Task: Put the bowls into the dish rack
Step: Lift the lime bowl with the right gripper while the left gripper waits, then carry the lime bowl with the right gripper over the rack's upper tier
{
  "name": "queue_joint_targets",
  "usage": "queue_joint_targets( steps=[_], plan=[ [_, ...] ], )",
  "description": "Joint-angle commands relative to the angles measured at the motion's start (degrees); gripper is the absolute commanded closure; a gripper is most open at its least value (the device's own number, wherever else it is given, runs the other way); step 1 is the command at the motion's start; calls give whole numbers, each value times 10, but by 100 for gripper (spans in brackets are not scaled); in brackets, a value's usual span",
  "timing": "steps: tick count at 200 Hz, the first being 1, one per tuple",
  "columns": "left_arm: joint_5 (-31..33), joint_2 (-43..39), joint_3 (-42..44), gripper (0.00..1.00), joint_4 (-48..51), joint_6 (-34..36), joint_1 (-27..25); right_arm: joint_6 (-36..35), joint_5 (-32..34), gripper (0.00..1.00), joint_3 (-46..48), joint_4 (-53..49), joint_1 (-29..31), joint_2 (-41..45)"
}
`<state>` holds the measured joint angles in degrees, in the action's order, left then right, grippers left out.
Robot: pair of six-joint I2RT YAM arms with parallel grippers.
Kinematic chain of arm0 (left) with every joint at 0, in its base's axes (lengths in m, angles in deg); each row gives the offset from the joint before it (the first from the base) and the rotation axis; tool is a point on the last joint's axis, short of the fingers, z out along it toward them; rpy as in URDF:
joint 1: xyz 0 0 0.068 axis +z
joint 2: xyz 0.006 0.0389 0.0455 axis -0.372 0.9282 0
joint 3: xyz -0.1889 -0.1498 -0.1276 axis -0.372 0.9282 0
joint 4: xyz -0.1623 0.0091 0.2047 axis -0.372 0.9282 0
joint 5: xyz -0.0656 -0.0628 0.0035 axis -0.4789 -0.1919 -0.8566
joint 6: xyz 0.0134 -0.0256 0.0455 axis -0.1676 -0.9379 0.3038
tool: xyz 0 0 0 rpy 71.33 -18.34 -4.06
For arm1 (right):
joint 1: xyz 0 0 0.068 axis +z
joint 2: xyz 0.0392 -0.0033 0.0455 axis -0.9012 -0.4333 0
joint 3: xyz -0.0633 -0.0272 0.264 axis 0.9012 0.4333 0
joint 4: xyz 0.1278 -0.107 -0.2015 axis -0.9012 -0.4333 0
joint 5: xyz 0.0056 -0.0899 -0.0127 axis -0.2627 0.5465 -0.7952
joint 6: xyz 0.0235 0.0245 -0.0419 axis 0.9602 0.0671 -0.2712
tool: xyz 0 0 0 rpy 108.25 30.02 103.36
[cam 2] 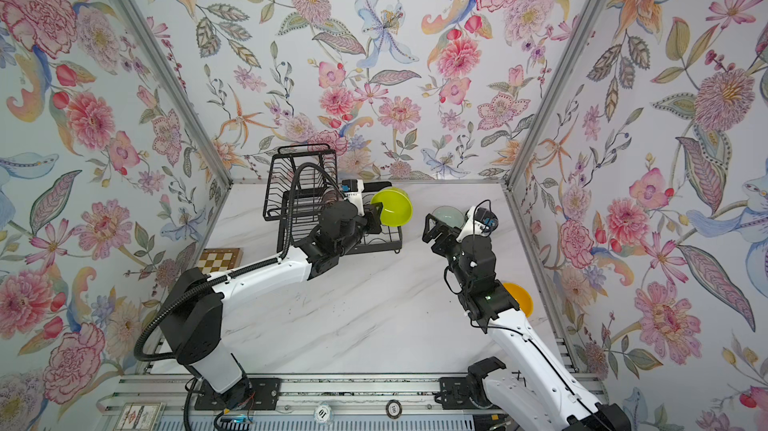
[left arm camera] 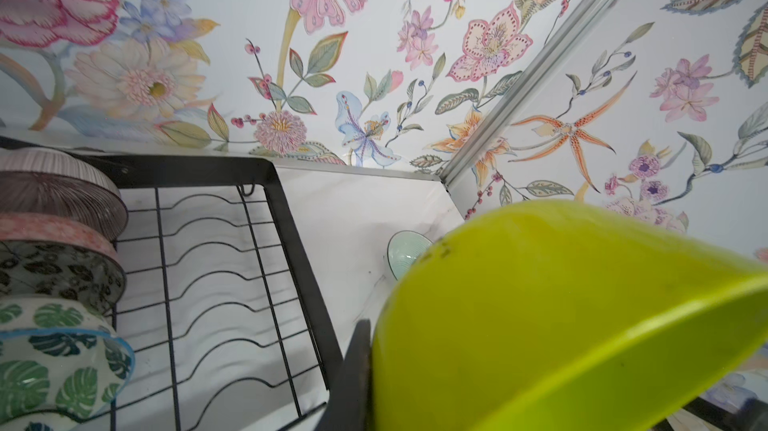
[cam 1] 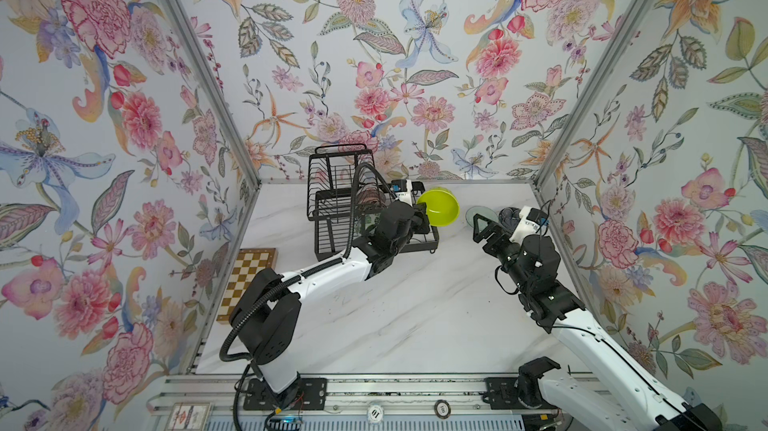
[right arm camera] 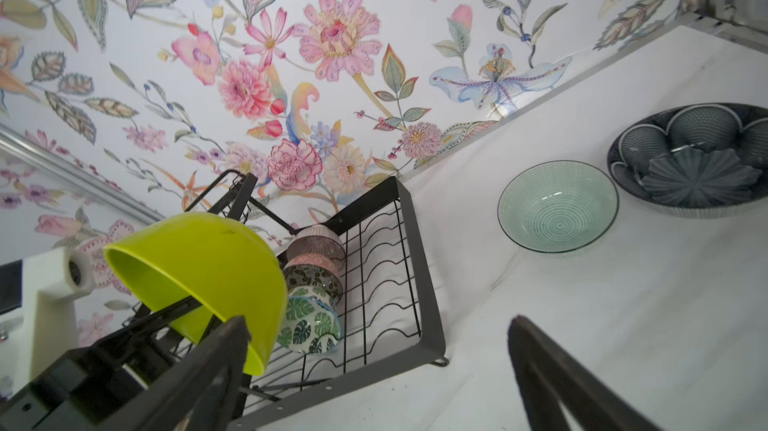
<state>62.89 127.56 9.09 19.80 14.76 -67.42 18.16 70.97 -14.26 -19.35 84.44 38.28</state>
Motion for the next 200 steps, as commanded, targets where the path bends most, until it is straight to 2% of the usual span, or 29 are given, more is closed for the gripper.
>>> queue_joint_targets(
  steps=[1, 33, 53, 76, 128, 168, 200],
  plan=[
    [36, 22, -51, 100, 4, 76, 5, 80, -20, 1, 18, 19, -30, 8],
    [96, 53, -77, 100, -37, 148, 4, 230, -42, 2, 29, 6, -112, 5],
    [117, 79, -82, 100, -80, 189, -4, 329, -86, 1, 19, -35, -166, -23],
    [140, 115, -80, 100, -151, 231, -22, 395, -133, 1, -6, -61, -195, -74],
    [161, 197, -117, 100, -197, 275, -57, 556, -159, 1, 10, 42, -164, -132],
    [152, 225, -107, 100, -200, 238, -60, 644, -124, 1, 24, 92, -113, -139],
    [148, 236, -96, 100, -215, 244, -66, 691, -110, 2, 30, 129, -75, -154]
  ],
)
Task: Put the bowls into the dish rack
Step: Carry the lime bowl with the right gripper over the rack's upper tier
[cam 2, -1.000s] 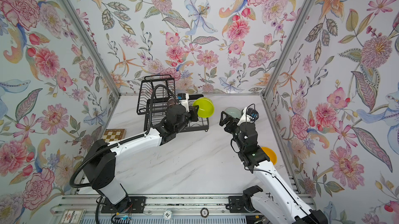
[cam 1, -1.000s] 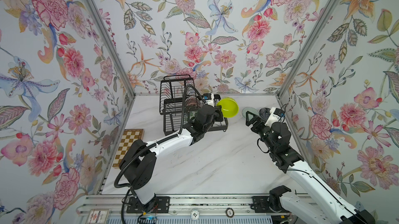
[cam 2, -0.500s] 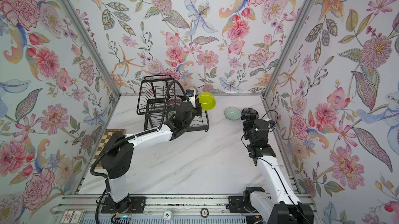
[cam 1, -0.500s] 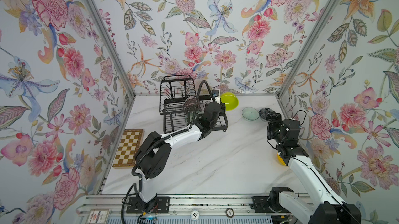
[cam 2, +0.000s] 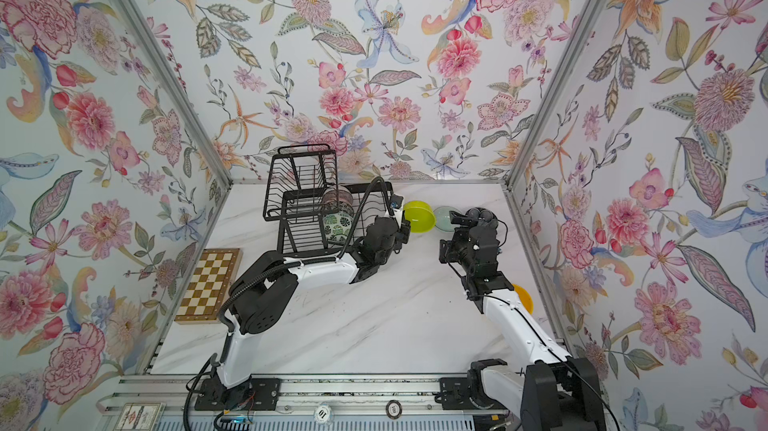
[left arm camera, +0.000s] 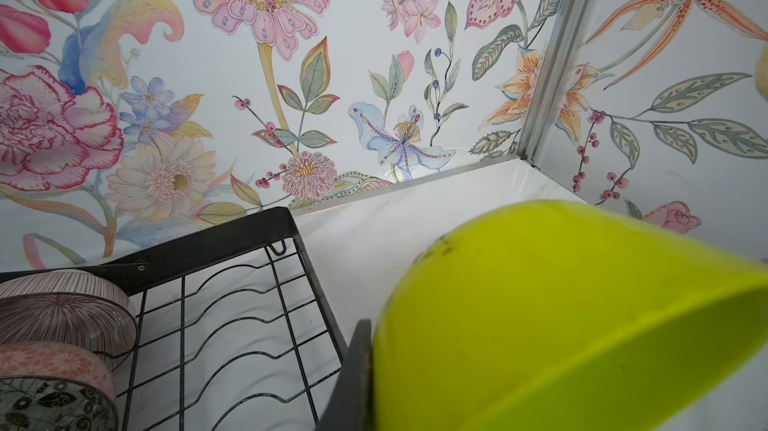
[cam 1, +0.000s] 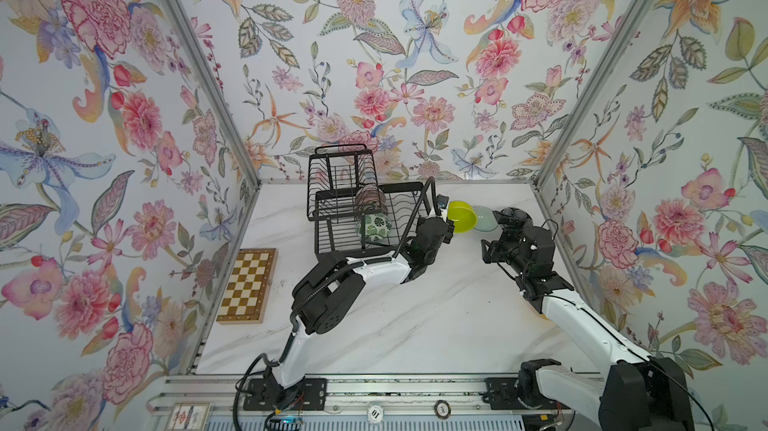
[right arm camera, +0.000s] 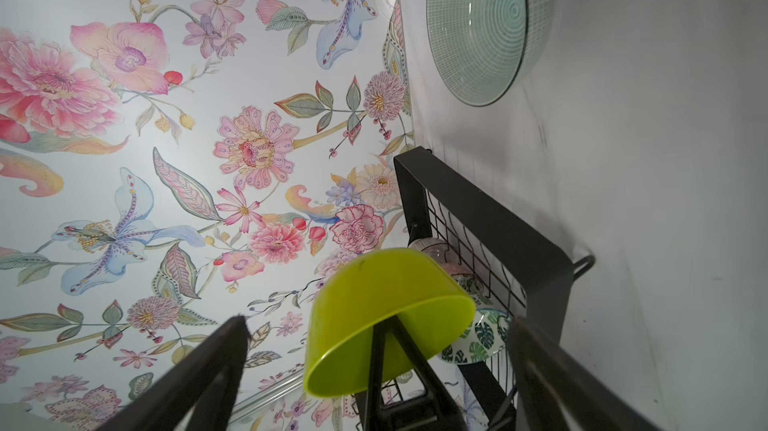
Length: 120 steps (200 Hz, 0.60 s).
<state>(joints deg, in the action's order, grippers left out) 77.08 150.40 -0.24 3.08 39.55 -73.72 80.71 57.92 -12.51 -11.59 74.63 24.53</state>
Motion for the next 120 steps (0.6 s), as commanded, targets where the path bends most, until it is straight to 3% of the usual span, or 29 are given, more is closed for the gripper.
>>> queue_joint_targets(
  steps=[1, 65, 120],
  plan=[
    [6, 7, -3, 100, -47, -4, -4, 67, 21, 1, 12, 54, 24, -17],
    [2, 12, 19, 100, -64, -8, -9, 136, 62, 1, 13, 204, 73, -83],
    [6, -1, 52, 100, -90, -7, -11, 148, 96, 11, -3, 266, 88, -120]
  ],
)
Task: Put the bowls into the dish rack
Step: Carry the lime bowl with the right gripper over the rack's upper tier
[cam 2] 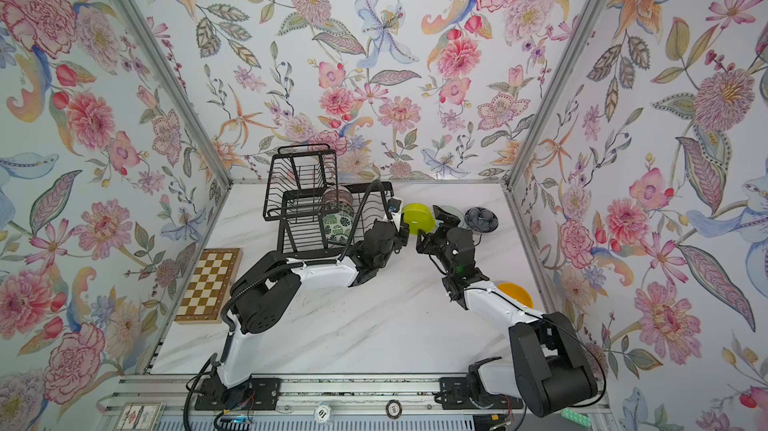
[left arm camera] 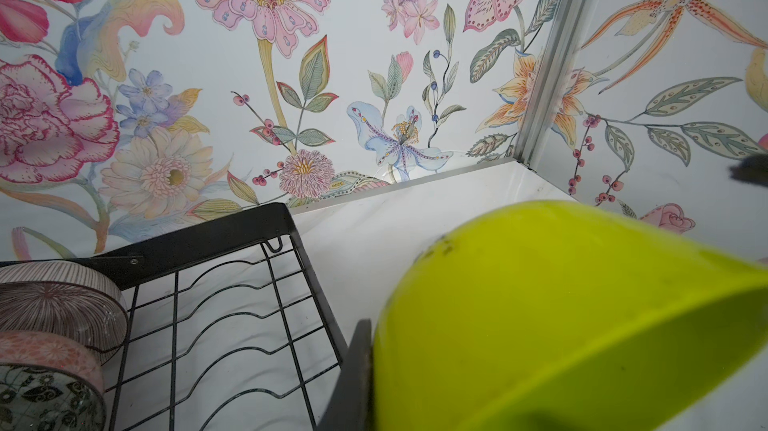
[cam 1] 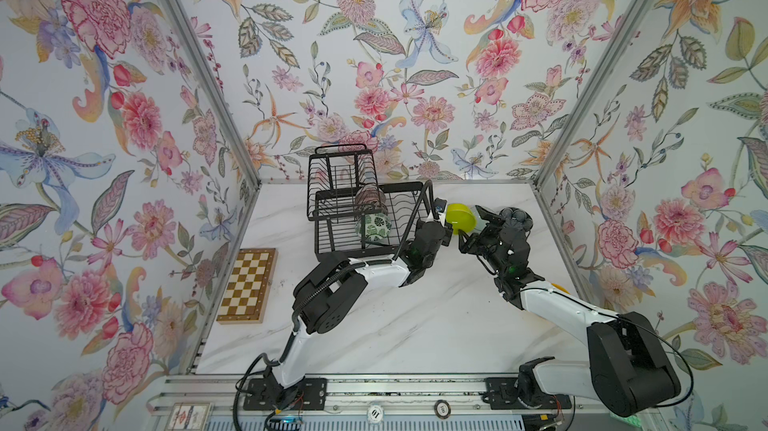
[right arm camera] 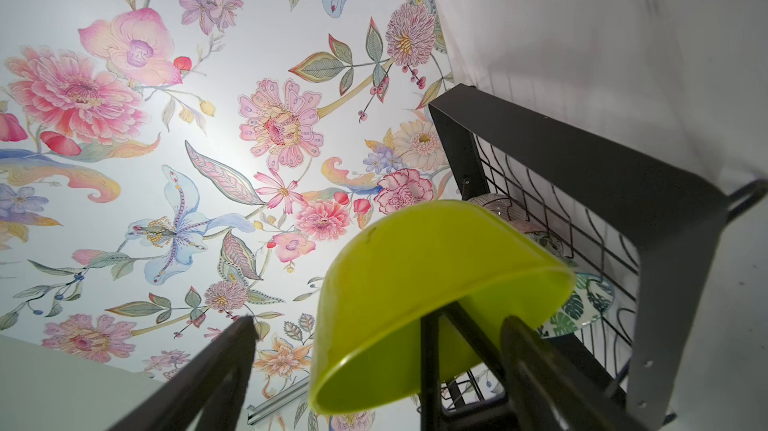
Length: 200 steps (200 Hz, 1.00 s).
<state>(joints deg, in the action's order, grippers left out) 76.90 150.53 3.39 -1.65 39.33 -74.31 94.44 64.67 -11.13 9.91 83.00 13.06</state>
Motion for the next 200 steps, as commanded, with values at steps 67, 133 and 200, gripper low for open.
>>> queue_joint_targets(
  steps=[67, 133, 200],
  plan=[
    [16, -13, 45, 100, -74, 3, -16, 27, 56, 50, -27, 64, 11, -21],
    [44, -14, 50, 100, -83, 11, -24, 46, 71, 81, -25, 81, 25, -27],
    [72, -31, 75, 97, -105, 16, -28, 20, 74, 100, -21, 200, 26, -57]
  ],
)
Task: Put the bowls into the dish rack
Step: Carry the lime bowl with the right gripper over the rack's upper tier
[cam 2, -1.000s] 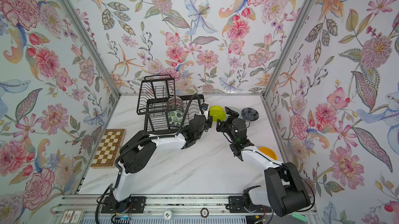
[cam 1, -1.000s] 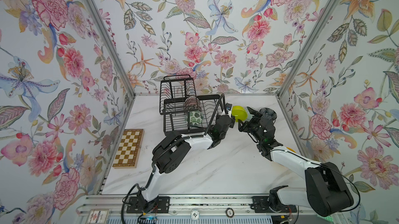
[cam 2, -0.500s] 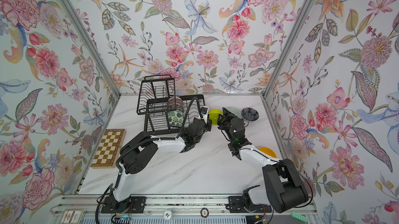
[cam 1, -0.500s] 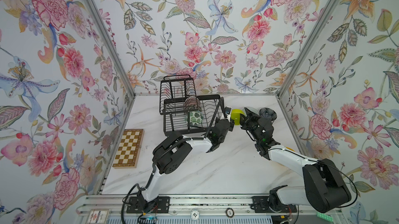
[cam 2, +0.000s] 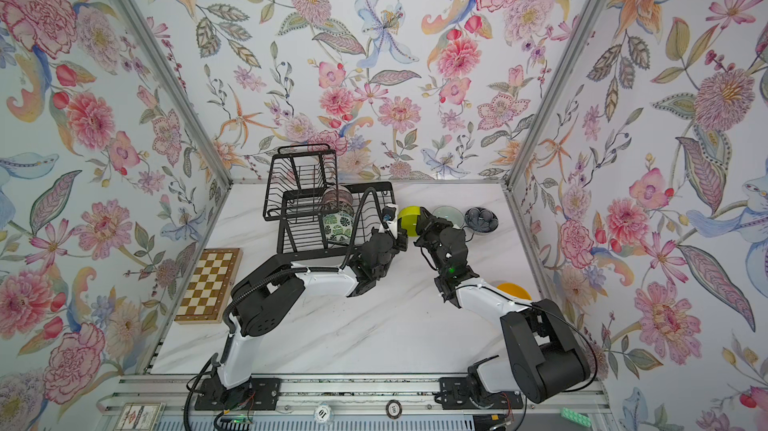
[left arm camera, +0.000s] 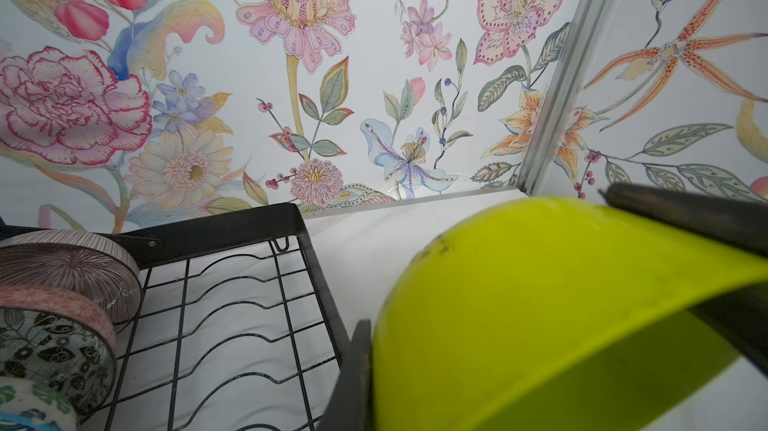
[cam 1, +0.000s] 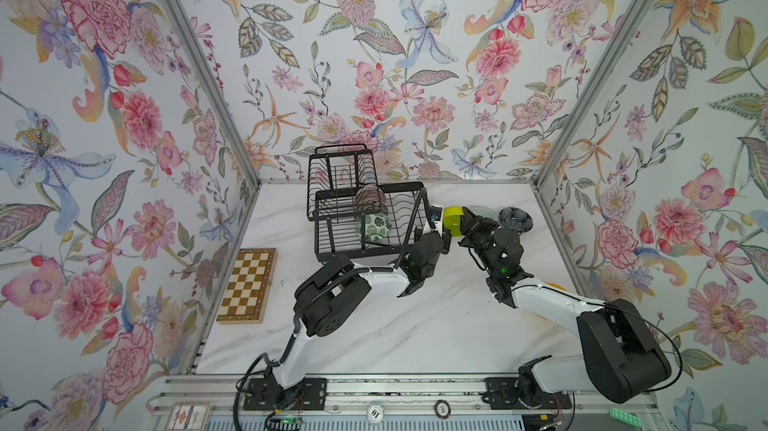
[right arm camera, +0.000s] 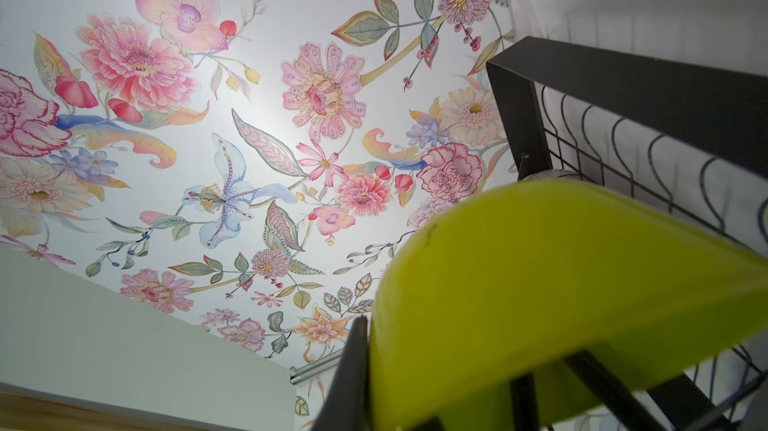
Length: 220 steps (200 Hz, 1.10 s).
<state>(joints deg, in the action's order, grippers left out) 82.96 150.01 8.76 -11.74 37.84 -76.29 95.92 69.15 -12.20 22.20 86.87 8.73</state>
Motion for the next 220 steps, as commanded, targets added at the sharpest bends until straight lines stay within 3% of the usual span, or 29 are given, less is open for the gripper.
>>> queue_joint_targets(
  steps=[1, 15, 28, 87, 152, 220],
  plan=[
    [11, -26, 21, 96, -4, 31, -8, 4, 29, 100, -11, 79, -12, -14],
    [12, -29, 23, 82, -4, 28, -8, -4, 20, 100, -18, 100, -12, -24],
    [12, -34, 24, 77, -3, 23, -8, -10, 13, 100, -25, 116, -12, -31],
    [7, -87, 62, 34, 36, -24, -8, -73, -7, 100, -48, 170, -18, -46],
    [-7, -196, 167, 2, 69, -59, -7, -114, -46, 100, -94, 229, -23, -113],
    [-62, -285, 273, 1, 119, -126, 37, -234, -112, 100, -202, 170, -18, -201]
  ],
)
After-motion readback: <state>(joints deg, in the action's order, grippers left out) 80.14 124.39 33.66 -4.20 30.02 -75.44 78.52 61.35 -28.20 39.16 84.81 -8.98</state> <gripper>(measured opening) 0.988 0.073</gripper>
